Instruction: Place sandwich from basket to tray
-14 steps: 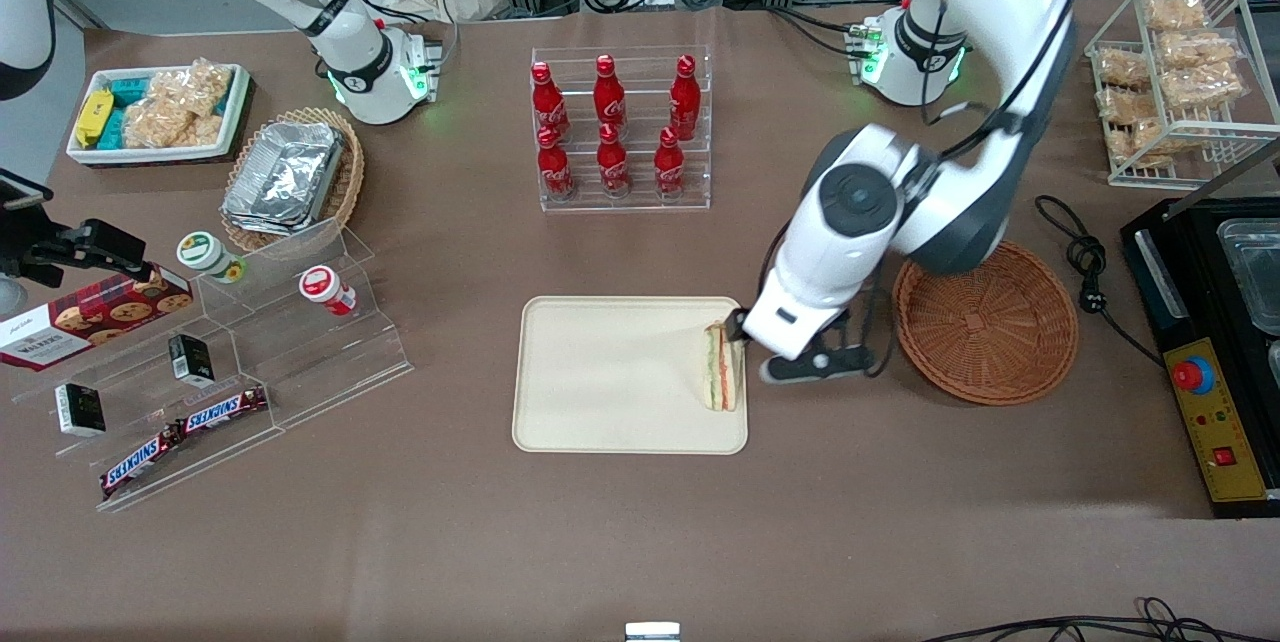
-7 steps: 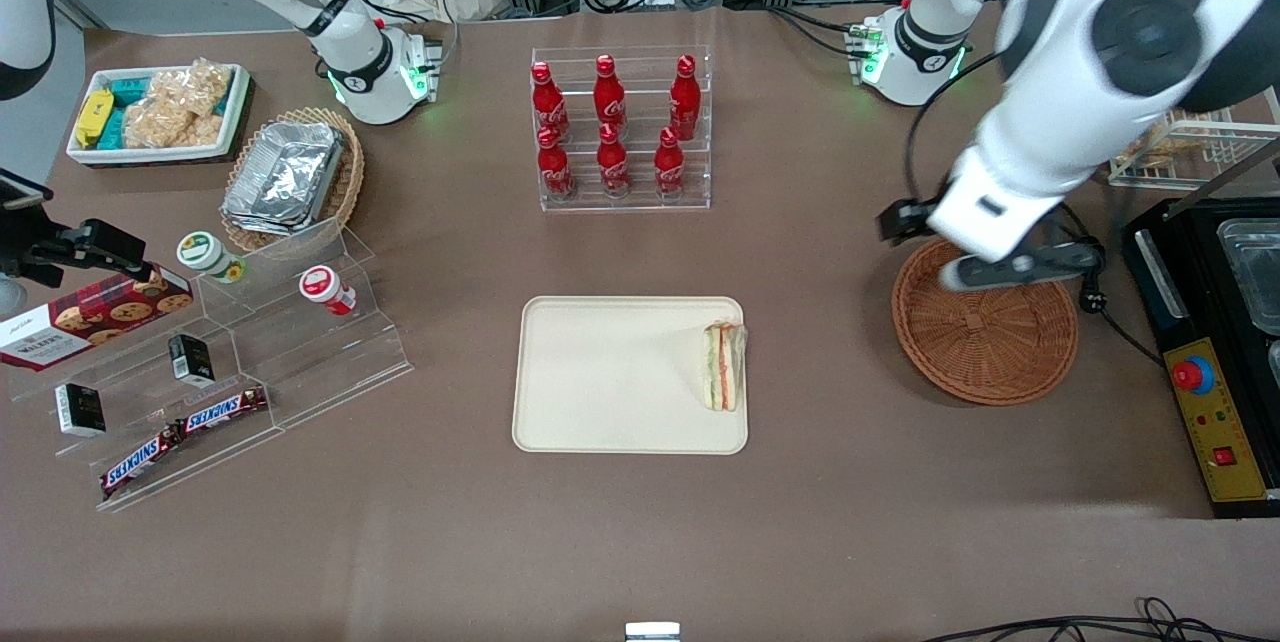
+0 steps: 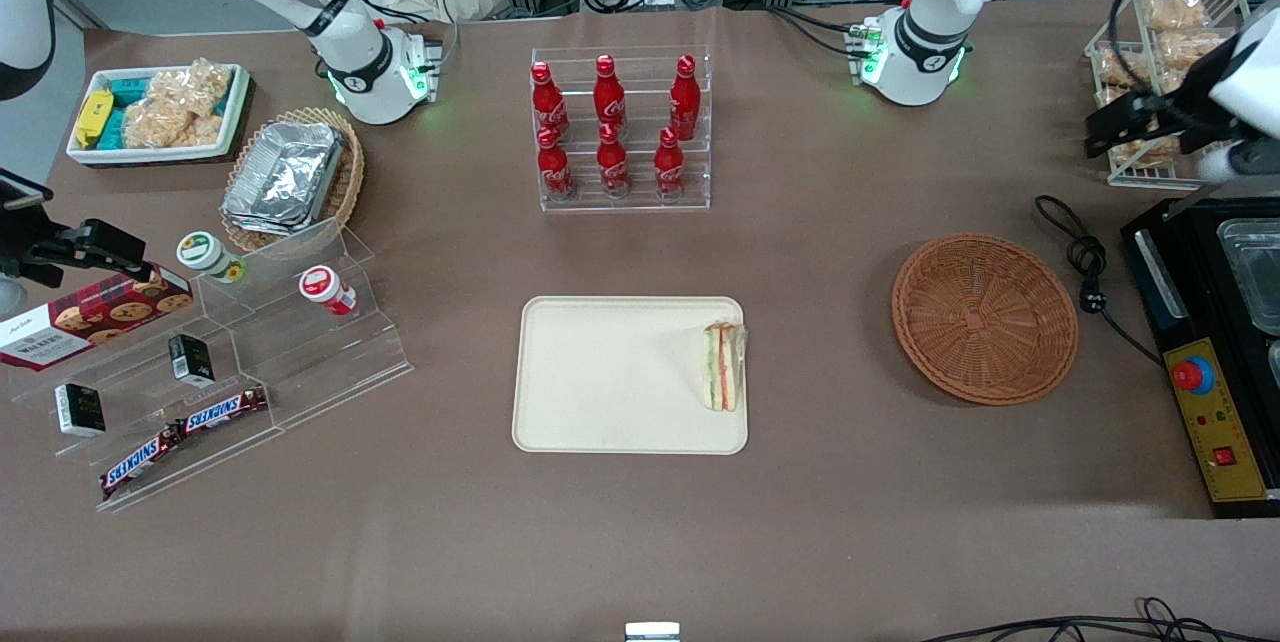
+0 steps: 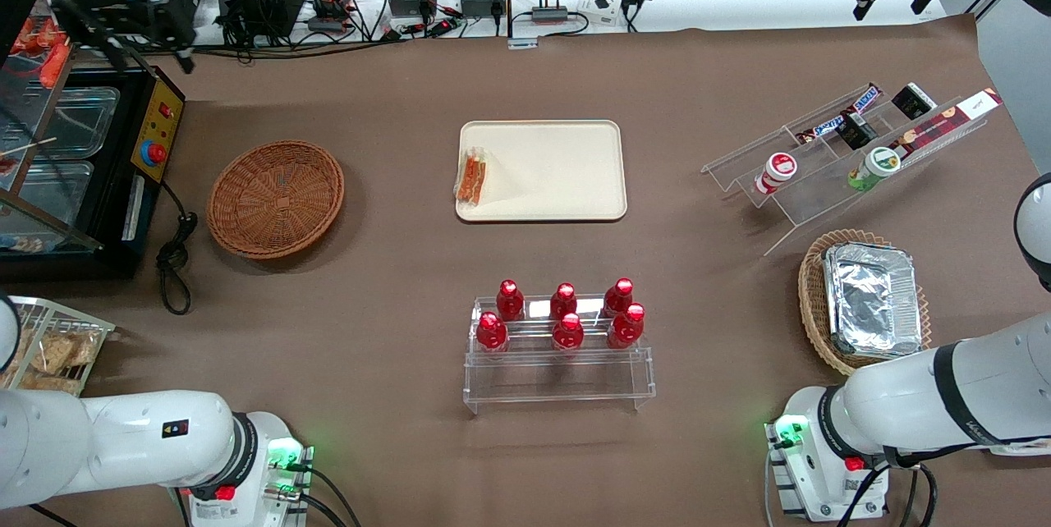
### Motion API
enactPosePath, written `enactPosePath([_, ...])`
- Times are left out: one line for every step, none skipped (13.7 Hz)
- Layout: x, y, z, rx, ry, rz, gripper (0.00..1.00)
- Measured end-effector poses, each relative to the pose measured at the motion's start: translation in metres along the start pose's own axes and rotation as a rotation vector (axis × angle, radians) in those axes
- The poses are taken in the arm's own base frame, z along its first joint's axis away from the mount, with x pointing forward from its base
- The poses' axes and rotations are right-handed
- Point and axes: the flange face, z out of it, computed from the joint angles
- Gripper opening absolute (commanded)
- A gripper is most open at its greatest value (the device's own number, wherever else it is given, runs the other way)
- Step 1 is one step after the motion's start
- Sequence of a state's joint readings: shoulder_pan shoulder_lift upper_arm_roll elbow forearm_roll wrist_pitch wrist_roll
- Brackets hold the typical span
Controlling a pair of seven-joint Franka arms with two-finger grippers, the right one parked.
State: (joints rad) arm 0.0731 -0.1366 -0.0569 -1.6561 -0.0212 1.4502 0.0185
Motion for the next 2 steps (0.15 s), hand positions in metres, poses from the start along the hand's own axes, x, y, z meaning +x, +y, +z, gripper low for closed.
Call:
enactPosePath([-0.0046,-0.0077,-0.0025,-0.002,0.005,0.011,0.99])
enactPosePath([-0.0060,-0.0098,-0.0041,-0.003,0.009,0.018,0.99])
